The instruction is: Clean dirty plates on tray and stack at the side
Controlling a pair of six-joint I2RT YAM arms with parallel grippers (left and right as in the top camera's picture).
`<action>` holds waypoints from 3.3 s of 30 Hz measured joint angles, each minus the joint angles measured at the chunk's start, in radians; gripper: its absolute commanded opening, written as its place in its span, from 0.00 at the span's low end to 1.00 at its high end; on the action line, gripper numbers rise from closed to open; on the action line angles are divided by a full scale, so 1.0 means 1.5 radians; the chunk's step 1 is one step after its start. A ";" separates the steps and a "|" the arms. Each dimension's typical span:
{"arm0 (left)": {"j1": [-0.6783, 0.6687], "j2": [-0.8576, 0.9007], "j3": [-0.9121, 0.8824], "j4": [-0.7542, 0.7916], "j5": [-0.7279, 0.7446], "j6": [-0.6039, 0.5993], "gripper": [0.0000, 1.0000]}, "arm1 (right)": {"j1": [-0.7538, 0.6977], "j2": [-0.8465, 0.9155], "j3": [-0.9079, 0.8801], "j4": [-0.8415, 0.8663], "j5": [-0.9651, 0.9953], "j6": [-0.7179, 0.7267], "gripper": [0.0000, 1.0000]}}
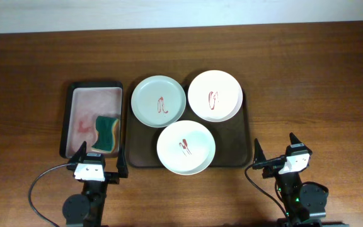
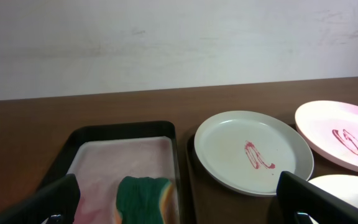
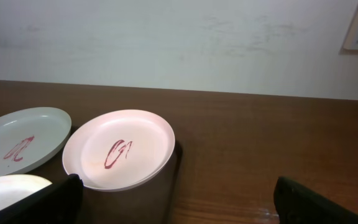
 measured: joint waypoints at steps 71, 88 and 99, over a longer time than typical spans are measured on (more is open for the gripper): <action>0.000 0.003 0.005 -0.018 -0.004 -0.031 1.00 | 0.000 0.000 0.000 -0.002 0.005 0.021 0.99; 0.000 0.332 0.322 -0.312 -0.010 -0.052 0.99 | 0.000 0.216 0.284 -0.286 -0.012 0.053 0.99; 0.000 0.609 0.606 -0.578 0.000 -0.053 0.99 | 0.000 0.499 0.555 -0.521 -0.069 0.054 0.99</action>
